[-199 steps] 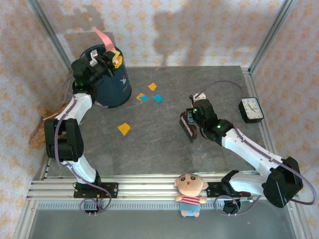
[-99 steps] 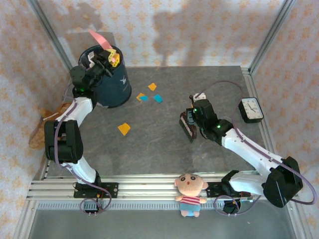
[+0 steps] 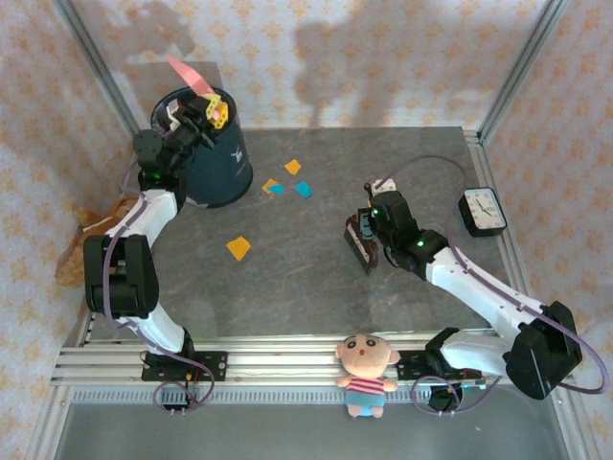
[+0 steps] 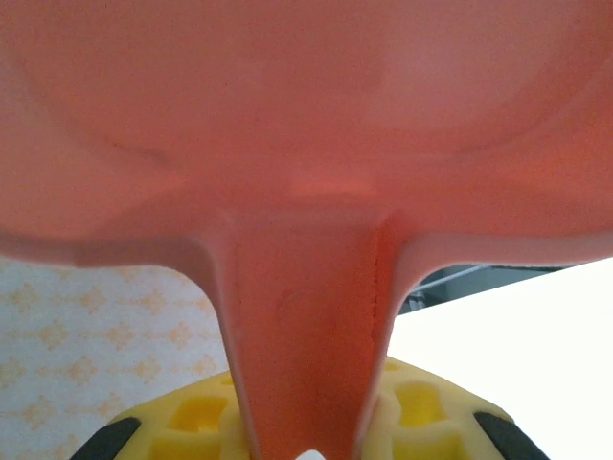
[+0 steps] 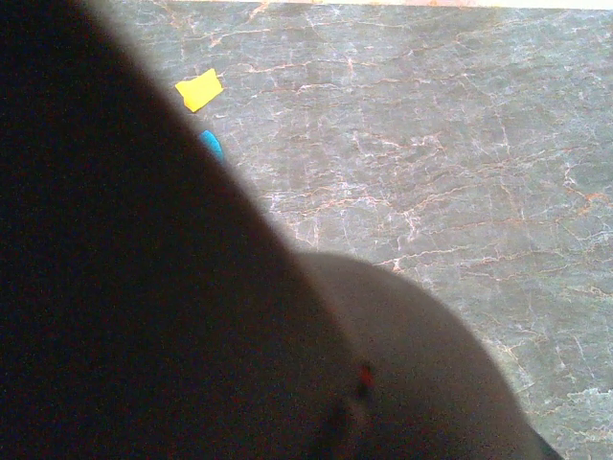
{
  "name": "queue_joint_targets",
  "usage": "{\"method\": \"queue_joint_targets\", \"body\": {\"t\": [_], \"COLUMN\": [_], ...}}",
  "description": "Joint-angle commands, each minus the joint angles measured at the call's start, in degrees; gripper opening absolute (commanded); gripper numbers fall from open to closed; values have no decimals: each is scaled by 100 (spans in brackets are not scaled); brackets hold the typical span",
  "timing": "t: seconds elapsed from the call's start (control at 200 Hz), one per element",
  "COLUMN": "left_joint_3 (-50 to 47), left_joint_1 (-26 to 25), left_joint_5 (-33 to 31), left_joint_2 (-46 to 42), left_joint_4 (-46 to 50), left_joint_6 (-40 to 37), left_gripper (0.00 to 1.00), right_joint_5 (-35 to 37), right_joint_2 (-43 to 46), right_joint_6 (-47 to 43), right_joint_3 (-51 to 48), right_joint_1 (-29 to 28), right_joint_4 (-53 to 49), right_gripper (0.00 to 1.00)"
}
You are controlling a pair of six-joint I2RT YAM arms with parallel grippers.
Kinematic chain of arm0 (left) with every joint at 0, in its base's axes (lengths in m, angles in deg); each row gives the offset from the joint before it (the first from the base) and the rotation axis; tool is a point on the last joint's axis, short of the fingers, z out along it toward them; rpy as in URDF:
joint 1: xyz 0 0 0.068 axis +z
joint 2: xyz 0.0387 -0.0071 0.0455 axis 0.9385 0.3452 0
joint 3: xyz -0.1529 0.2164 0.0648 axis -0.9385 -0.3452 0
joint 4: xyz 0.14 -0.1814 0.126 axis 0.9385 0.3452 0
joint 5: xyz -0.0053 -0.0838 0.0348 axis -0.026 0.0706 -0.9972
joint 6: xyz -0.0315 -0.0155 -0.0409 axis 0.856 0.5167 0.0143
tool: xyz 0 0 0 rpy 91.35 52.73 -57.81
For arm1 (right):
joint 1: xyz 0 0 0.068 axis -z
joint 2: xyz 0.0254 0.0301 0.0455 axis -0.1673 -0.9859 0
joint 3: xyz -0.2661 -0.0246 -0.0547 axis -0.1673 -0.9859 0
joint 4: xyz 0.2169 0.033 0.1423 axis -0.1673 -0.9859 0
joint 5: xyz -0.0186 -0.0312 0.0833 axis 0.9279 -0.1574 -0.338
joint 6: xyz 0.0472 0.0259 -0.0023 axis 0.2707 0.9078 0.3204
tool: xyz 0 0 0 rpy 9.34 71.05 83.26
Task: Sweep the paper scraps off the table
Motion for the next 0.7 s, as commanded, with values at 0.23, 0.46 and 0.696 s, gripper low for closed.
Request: {"method": "queue_joint_targets", "body": {"t": [0.23,0.46,0.696], "left_joint_3": [1291,2460,2892], "left_joint_1": [57,48,30], "left_joint_5": [500,-92,-865], "left_joint_2": [-999,-1234,-1407], "left_joint_4": [4839,8510,10470], "left_joint_6": [-4294,-7454,-9573], "left_gripper": [0,0,0], "right_joint_5": [99,-871,-2534], "right_joint_2": [65,-241,-926], "right_joint_6": [303,433,995], "right_joint_3": [285,802,1147], "right_joint_1": [-24,1,-44], "right_joint_4": [414,507,1293], "right_gripper": [0,0,0]}}
